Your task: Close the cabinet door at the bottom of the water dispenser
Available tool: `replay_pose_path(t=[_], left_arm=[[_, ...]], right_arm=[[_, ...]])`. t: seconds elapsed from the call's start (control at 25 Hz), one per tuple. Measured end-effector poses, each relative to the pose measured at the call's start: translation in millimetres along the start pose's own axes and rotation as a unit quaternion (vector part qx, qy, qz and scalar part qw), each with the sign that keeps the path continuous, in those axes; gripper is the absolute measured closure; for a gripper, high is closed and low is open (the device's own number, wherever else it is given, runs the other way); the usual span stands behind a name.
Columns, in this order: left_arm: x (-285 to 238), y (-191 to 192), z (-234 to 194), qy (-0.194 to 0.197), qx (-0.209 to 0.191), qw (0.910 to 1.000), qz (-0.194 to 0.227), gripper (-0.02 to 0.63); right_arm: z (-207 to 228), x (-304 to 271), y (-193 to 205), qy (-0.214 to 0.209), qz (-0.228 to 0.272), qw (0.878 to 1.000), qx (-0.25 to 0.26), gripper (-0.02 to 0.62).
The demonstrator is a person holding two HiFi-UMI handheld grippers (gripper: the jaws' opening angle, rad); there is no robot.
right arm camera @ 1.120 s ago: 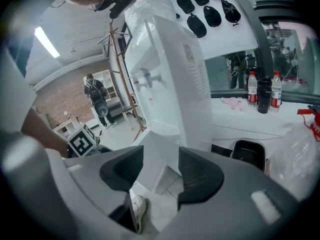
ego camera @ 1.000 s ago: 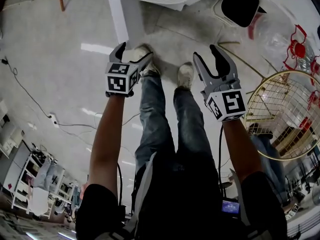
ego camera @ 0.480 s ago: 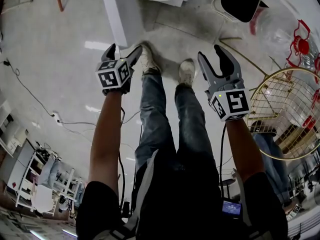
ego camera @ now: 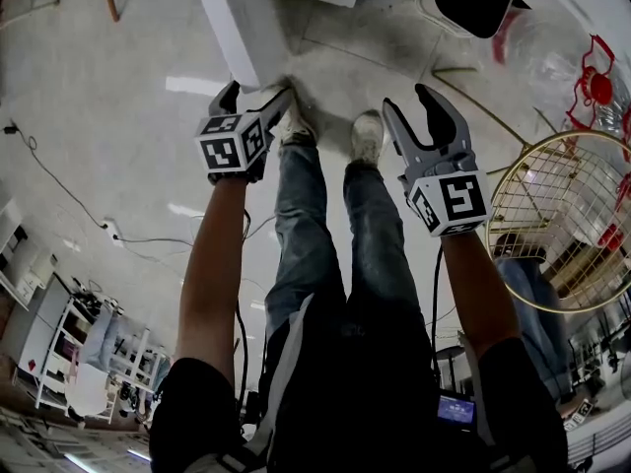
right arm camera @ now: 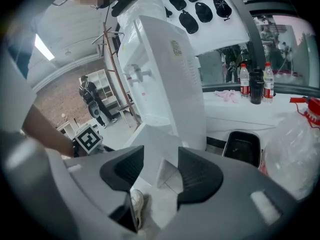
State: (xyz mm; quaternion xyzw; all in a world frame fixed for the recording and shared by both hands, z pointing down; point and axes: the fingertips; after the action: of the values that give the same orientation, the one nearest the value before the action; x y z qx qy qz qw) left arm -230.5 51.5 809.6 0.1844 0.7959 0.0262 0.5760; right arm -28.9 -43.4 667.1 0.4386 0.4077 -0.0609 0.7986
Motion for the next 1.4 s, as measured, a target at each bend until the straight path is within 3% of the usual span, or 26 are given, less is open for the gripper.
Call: replay_pose_path(t=[1.4], left_arm=[[-40.4,-52.2,82.7,0.055,-0.089,0.9938,-0.039,0.149]], right_arm=[[60.7,20.7,22.7,0.063,-0.012,0.996,-0.055,0.399]])
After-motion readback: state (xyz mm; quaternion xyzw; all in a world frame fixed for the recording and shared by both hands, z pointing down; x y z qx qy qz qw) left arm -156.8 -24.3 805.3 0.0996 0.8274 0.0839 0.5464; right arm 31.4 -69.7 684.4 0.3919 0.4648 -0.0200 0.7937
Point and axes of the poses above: the fingertips, and each gripper's own axes: x backward along the fingers, z to its right, y out of its underside, and after that the axes turned 12 degrees about -z, right-handed
